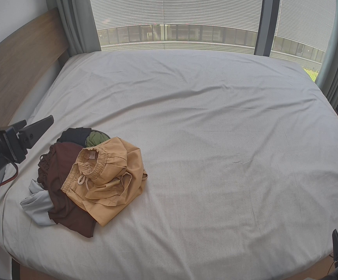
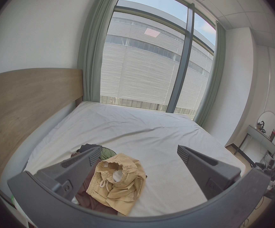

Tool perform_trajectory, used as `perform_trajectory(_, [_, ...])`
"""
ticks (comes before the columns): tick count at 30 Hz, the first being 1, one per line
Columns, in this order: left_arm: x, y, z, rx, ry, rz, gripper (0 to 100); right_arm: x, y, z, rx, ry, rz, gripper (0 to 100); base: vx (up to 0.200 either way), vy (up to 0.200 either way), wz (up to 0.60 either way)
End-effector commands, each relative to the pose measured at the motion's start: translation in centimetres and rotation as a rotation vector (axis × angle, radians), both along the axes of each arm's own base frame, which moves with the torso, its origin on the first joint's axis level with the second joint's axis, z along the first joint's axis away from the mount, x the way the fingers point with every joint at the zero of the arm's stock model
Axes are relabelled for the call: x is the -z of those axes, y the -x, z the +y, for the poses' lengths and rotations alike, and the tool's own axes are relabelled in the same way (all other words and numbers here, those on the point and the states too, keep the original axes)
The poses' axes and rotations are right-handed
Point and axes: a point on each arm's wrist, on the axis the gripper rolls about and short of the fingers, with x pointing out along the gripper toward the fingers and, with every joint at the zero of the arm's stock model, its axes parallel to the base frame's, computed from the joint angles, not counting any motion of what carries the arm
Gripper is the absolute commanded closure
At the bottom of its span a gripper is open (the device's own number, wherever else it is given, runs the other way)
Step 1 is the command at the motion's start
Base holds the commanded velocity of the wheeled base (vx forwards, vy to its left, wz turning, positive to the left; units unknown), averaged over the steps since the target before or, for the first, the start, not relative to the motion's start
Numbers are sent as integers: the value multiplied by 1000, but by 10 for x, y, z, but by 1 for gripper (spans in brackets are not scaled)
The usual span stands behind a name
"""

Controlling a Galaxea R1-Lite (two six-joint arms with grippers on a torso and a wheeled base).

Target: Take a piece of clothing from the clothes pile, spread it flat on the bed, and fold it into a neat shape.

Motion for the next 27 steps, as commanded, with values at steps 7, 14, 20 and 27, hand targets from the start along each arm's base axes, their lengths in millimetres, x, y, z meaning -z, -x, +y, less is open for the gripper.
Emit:
perform_trajectory(7, [31, -42, -8, -11, 11, 111, 0, 5, 0, 0, 1, -2, 0, 0, 0, 0, 0])
perform_trajectory(14, [44, -58, -10, -16, 77, 140, 0, 5, 0, 0, 1, -2, 0, 0, 0, 0, 0])
perform_trajectory(20, [56, -71, -4, -36, 97, 198, 0, 5, 0, 0, -1, 0, 0, 0, 0, 0, 0])
perform_trajectory(27, [74, -91, -5, 44, 114, 242, 0, 5, 0, 0, -1, 1, 0, 0, 0, 0, 0])
